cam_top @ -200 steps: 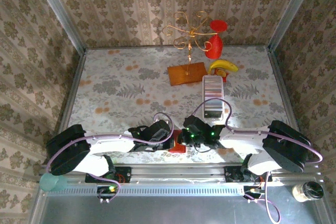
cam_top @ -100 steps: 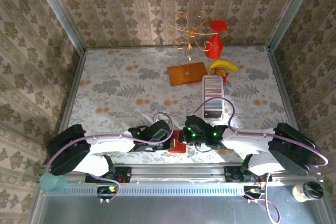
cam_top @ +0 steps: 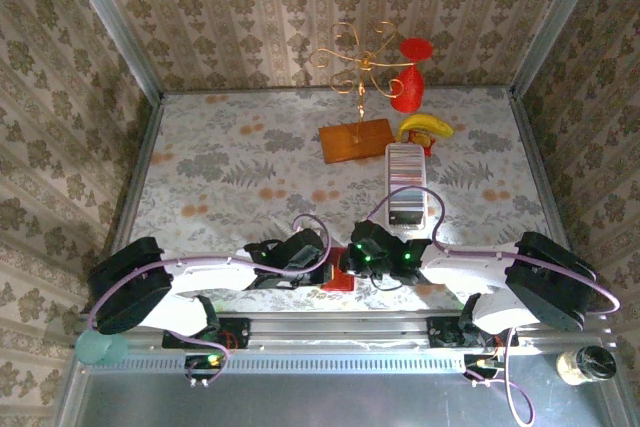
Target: Put the credit cards into the card holder
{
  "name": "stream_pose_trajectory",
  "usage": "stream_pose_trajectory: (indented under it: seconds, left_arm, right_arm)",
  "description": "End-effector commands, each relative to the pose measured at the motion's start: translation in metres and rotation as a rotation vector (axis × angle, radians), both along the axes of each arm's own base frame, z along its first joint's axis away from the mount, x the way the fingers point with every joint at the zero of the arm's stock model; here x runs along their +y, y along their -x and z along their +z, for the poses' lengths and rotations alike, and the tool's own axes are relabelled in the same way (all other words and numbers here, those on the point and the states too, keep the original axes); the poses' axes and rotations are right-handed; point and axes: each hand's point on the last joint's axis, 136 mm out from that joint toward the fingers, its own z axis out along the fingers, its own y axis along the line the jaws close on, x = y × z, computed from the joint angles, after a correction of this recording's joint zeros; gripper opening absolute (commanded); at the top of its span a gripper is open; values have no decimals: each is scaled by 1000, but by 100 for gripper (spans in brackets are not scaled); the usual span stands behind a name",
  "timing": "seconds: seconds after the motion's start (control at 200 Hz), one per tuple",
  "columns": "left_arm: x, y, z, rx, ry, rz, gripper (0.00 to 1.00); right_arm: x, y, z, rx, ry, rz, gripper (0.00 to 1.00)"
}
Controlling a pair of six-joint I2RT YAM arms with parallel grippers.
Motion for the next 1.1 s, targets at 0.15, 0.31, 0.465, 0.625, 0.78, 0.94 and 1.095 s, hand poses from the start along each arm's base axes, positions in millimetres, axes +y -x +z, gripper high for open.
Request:
stream_pose_trajectory:
  seconds: [0.15,0.31,0.465,0.625,0.78,0.94,1.095]
  left_arm:
    - [10,9,-13,30,-45,-7,0]
    - [10,9,-13,32,-45,-5,0]
    - [9,9,-13,31,-44,-7,0]
    - [9,9,-13,30,-43,-2,0]
    - [12,8,-13,28,-42,6,0]
    - [18,2,-5,-10,-31,41,0]
    - [42,-11,14,-88,-76,86,7]
  right_arm:
    - [1,5,-12,21,19,5,0]
    - [-4,10,-21,45,56,11,0]
    - [-12,14,-26,50,86,2,0]
    - [-28,22,-47,102,212,3,0]
    - [-55,35,-65,143,388,-5,0]
    - [-57,35,-63,128,396,-19,0]
    - [-22,9,-25,-6,240,-17,9]
